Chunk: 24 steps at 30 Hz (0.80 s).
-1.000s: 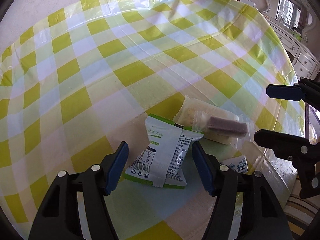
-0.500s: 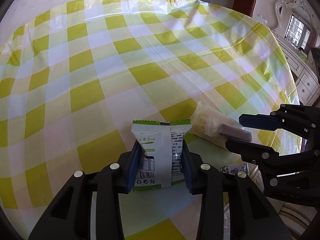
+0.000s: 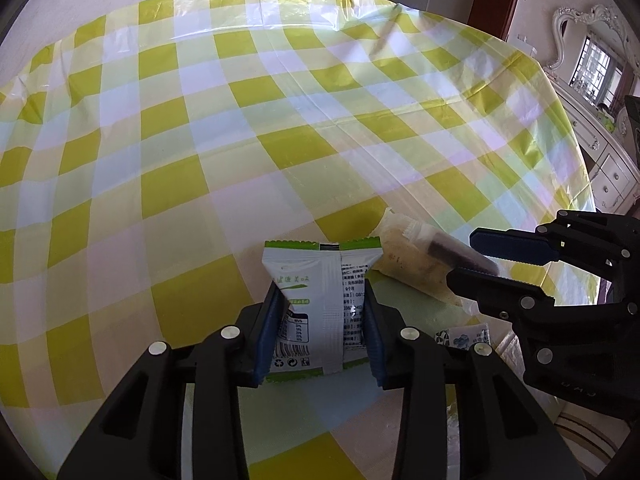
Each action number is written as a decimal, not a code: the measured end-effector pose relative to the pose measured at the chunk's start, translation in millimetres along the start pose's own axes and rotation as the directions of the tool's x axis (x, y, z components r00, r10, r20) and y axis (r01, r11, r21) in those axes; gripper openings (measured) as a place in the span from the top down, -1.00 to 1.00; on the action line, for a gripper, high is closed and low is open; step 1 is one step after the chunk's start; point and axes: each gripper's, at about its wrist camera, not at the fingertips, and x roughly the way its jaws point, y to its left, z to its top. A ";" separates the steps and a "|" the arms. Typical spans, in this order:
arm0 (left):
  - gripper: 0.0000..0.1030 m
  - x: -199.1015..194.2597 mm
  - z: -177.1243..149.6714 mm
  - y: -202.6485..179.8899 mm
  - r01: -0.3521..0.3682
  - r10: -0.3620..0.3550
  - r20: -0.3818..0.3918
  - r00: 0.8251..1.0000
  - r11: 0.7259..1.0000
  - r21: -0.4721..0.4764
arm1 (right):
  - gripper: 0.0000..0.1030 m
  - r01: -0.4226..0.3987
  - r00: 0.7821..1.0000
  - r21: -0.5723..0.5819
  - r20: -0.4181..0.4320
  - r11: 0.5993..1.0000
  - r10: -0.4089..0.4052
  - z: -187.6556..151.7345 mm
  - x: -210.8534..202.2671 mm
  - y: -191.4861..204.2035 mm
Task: Organize snacks
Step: 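Hold the green packet in the left tool while the right grasps the clear-wrapped brown bar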
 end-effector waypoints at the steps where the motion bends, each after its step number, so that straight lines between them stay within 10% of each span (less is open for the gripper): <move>1: 0.29 0.1 0.3 0.1 -0.001 0.001 0.000 1.000 1.000 0.000 | 0.38 0.001 1.000 0.002 0.007 1.000 -0.001 -0.2 -1.8 -0.8; 11: 0.29 -1.7 0.2 0.4 0.007 -0.007 0.005 1.000 1.000 -0.011 | 0.01 0.030 0.999 -0.014 0.036 0.999 -0.029 -1.1 -7.3 -2.9; 18: 0.29 -2.6 -1.0 -3.0 0.017 -0.017 0.010 1.000 1.000 -0.012 | 0.57 -0.002 1.000 -0.044 0.012 0.999 0.002 0.2 0.7 3.5; 24: 0.30 -3.9 -1.6 -7.6 0.020 -0.020 0.015 1.000 1.000 -0.009 | 0.61 -0.004 1.000 -0.049 0.008 0.999 0.005 -2.3 3.4 5.5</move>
